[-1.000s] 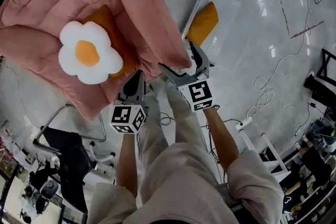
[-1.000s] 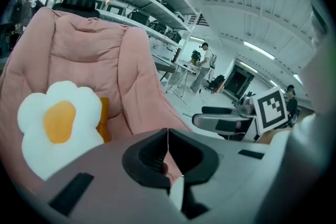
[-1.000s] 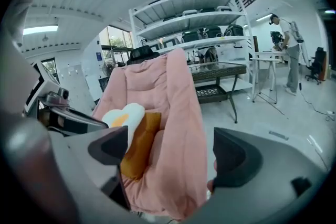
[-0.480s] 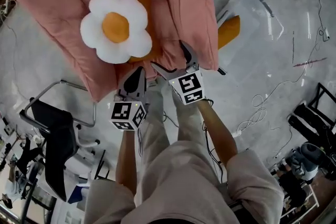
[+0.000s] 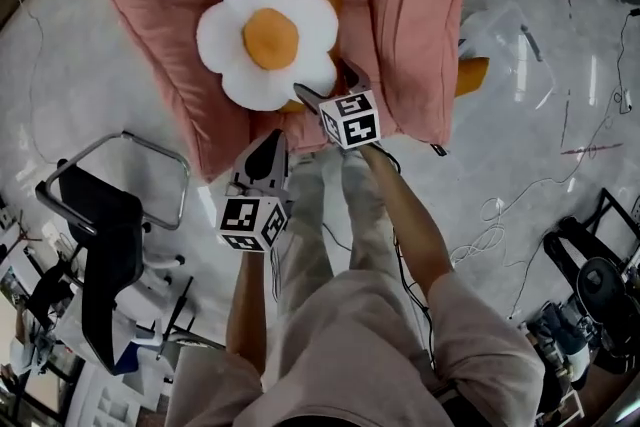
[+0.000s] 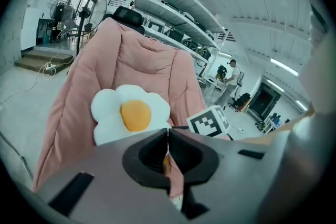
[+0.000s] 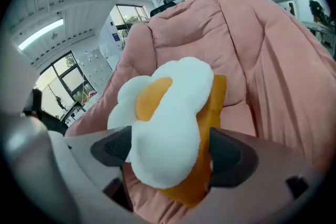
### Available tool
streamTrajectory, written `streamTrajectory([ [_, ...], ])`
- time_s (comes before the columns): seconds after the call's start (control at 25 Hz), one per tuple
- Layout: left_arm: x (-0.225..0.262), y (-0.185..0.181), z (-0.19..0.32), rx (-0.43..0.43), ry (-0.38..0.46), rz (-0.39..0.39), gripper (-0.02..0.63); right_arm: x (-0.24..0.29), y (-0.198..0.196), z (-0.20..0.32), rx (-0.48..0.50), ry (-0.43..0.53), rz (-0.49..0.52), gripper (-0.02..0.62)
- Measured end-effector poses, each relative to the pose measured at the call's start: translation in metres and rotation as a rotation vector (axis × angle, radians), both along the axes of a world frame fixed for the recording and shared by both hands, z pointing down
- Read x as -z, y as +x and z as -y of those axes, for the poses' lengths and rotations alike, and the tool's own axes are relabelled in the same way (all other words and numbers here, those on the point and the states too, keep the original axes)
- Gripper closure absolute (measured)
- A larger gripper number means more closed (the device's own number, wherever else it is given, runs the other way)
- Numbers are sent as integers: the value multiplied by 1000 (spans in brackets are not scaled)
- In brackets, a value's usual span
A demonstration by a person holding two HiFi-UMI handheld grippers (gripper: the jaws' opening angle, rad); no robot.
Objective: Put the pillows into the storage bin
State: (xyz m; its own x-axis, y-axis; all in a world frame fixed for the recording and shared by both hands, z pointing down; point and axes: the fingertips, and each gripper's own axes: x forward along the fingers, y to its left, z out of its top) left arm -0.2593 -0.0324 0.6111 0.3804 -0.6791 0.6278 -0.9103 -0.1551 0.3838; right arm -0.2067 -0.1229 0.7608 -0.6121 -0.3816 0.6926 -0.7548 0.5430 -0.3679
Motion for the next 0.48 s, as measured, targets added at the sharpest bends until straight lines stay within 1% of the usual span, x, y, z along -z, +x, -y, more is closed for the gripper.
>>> streamTrajectory([
  [0.12, -1, -10, -4, 10, -2, -4, 594, -18, -12, 7, 3, -39, -15, 155],
  [0.16, -2, -12, -5, 12, -3, -5, 594, -23, -16, 8, 15, -50, -18, 157],
  [0.2, -2, -14, -7, 13, -3, -6, 594, -26, -20, 7, 31, -55, -21, 173],
  [0.28, -4, -17, -9, 17, -5, -6, 594, -27, -25, 6, 62, -49, -31, 224],
  [0.32, -4, -18, -10, 19, -6, -6, 594, -26, -26, 5, 69, -43, -35, 236],
  [0.48, -4, -21, -11, 20, -7, -5, 594, -17, -24, 4, 59, -18, -46, 294],
])
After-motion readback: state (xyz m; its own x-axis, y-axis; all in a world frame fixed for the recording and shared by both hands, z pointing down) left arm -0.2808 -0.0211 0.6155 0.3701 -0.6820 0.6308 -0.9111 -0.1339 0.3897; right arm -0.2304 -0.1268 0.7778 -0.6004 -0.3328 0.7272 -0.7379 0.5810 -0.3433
